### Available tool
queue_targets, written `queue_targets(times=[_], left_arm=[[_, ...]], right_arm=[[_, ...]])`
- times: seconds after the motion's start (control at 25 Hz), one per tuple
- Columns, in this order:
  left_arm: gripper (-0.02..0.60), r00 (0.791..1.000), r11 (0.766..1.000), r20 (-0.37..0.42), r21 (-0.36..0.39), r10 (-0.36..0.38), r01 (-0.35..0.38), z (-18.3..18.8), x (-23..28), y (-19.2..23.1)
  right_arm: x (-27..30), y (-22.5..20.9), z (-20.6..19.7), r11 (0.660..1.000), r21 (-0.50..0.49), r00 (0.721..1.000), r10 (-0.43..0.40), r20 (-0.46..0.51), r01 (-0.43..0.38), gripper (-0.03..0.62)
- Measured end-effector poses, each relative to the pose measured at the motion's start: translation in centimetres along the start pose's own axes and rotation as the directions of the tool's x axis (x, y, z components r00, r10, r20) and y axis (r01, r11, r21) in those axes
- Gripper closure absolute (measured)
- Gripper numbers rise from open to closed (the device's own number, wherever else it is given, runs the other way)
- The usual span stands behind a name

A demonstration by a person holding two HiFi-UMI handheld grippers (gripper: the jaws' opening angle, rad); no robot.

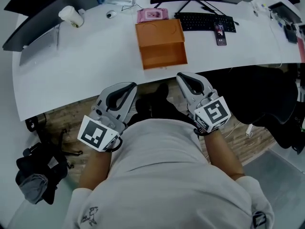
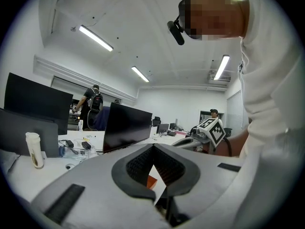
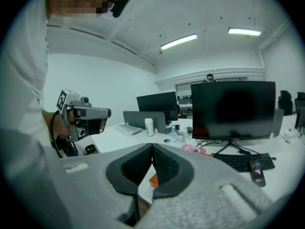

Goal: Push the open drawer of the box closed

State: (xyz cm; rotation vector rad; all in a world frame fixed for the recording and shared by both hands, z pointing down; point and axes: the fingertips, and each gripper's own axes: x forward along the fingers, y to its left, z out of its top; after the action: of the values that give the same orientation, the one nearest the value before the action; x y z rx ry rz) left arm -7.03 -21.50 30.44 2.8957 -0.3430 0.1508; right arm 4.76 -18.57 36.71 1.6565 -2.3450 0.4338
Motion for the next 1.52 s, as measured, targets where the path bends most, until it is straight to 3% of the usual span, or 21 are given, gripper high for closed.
queue_targets(times=[0.2, 0.4, 0.68, 1.2, 1.52], left_arm=[[0.583, 0.995, 0.999, -0.093, 0.022, -0.024, 0.027, -4.0, 2.9, 1.0], [0.583, 0.993, 0.999, -0.113, -0.039, -0.014, 0.009, -7.4, 5.5, 3.0], [0.583, 0.978, 0.997, -0.209, -0.076, -0.025, 0.009, -11.6, 8.1, 4.5], [0.583, 0.960, 0.996, -0.278, -0.093, -0.028, 0.002, -18.0, 10.5, 6.5], [0.583, 0.950, 0.992, -0.310, -0.124, -0.039, 0.001, -21.7, 11.0, 6.7]], right_arm=[[1.9, -2.5, -2.4, 0.998, 0.049, 0.998, 0.037, -0.042, -0.035, 0.591], [4.0, -4.1, -4.6, 0.995, 0.082, 0.995, 0.066, -0.072, -0.061, 0.591], [6.0, -5.6, -8.3, 0.987, 0.140, 0.987, 0.099, -0.125, -0.082, 0.589], [8.7, -7.5, -17.4, 0.975, 0.205, 0.956, 0.141, -0.259, -0.088, 0.539], [10.7, -8.1, -22.7, 0.961, 0.274, 0.934, 0.137, -0.331, -0.044, 0.520]])
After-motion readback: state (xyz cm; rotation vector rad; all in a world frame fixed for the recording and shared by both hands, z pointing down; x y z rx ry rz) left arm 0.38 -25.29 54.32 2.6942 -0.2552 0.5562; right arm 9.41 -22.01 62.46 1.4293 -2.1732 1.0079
